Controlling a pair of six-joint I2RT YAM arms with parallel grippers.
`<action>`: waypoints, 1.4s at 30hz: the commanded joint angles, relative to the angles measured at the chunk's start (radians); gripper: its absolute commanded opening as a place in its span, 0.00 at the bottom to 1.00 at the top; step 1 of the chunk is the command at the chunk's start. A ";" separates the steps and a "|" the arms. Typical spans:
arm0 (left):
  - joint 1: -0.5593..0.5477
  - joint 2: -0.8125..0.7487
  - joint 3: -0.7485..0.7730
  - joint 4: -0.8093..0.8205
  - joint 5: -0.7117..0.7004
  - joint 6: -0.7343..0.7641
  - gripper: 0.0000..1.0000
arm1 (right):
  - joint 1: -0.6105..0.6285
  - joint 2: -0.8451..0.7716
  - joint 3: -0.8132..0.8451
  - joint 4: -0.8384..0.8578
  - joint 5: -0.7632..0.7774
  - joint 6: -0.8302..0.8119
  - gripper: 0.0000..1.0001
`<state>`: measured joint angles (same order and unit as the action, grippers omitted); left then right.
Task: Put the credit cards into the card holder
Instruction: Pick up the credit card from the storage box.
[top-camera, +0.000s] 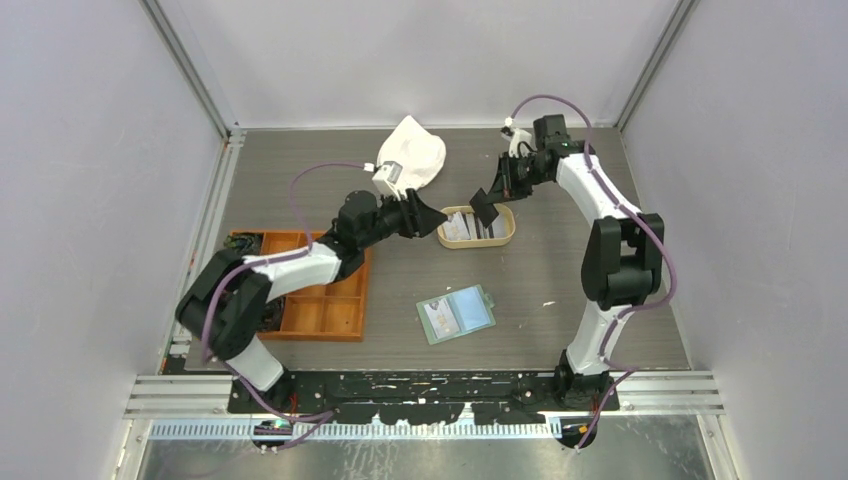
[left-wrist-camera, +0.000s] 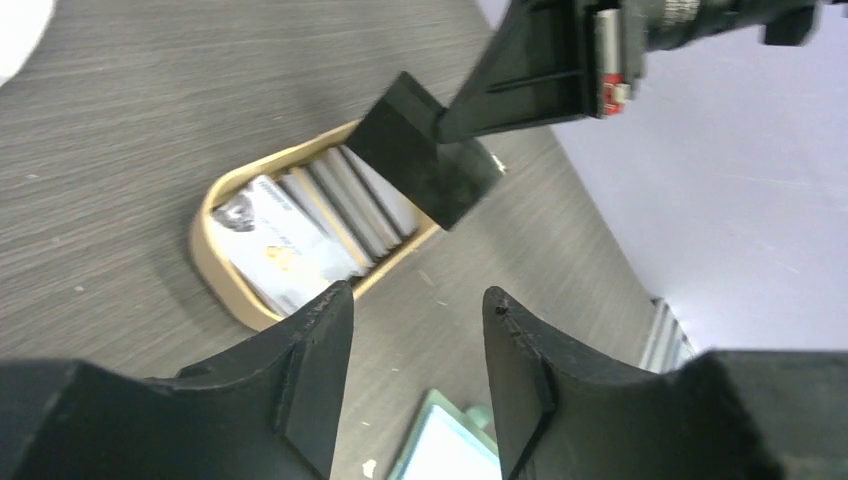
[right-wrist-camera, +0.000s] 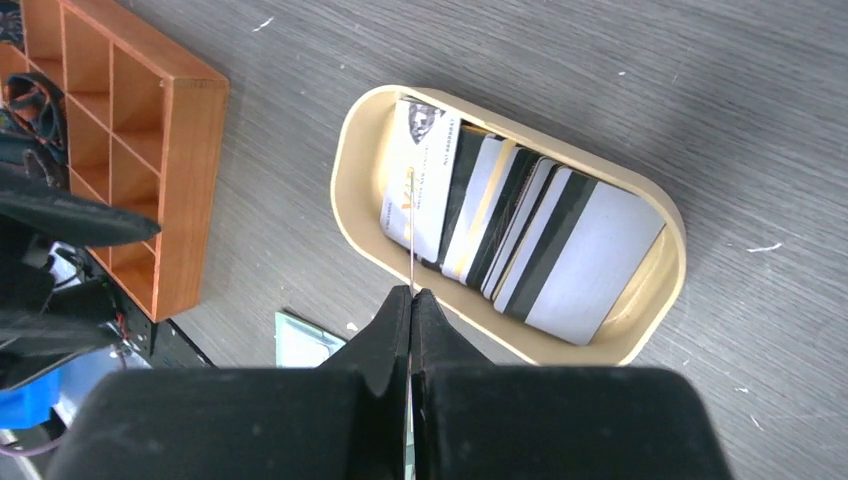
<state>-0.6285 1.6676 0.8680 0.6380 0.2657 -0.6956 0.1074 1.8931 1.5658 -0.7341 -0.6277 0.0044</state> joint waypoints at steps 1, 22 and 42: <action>-0.074 -0.187 -0.032 0.037 0.010 0.079 0.55 | -0.007 -0.143 -0.035 0.026 -0.069 -0.049 0.01; -0.145 -0.535 -0.478 0.419 0.021 -0.092 0.84 | 0.060 -0.680 -0.608 0.931 -0.530 0.567 0.01; -0.082 -0.242 -0.405 0.793 0.128 -0.280 0.56 | 0.191 -0.605 -0.560 0.669 -0.567 0.284 0.01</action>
<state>-0.7357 1.4162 0.4244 1.2964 0.3630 -0.9344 0.2813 1.2778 0.9569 0.0265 -1.1812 0.4019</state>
